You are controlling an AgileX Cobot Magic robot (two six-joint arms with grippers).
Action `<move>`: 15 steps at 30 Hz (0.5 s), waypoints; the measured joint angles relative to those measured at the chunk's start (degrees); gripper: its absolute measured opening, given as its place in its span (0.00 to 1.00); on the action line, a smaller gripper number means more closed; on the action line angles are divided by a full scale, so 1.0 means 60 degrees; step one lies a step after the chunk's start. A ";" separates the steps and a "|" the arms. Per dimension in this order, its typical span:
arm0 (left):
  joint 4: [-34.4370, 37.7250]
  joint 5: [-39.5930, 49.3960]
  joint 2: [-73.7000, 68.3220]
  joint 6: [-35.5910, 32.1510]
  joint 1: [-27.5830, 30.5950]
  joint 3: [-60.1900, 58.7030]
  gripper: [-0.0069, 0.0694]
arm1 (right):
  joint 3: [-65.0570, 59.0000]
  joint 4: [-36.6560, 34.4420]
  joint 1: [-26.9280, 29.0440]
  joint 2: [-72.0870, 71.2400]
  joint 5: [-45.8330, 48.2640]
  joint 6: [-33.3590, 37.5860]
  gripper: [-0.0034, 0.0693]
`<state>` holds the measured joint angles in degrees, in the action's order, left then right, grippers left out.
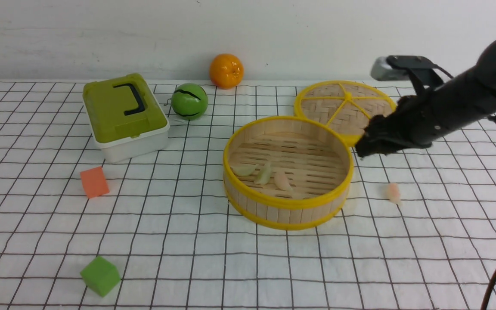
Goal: Put the dumplings into the steamer on the table with the white tablecloth.
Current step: 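Reach for and grasp a dumpling lying on the table beside the steamer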
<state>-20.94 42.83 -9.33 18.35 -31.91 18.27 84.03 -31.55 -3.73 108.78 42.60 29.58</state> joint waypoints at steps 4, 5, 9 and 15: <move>0.0000 0.0000 0.0000 0.0000 0.0000 0.0000 0.08 | 0.0000 0.0623 0.0232 0.0622 0.0045 -0.0397 0.62; 0.0000 0.0000 0.0000 0.0000 0.0000 0.0000 0.08 | 0.0000 0.0729 0.0232 0.0799 0.0001 -0.0431 0.62; 0.0000 -0.0005 0.0000 0.0000 0.0000 0.0000 0.08 | 0.0000 0.1034 0.0232 0.1454 -0.0335 -0.0596 0.59; -0.0003 -0.0013 0.0000 0.0024 0.0000 0.0000 0.08 | 0.0043 0.1063 0.0240 0.1807 -0.0467 -0.0650 0.36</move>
<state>-20.95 42.76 -9.33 18.50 -31.91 18.27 84.29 -25.17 -2.29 119.62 39.79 25.68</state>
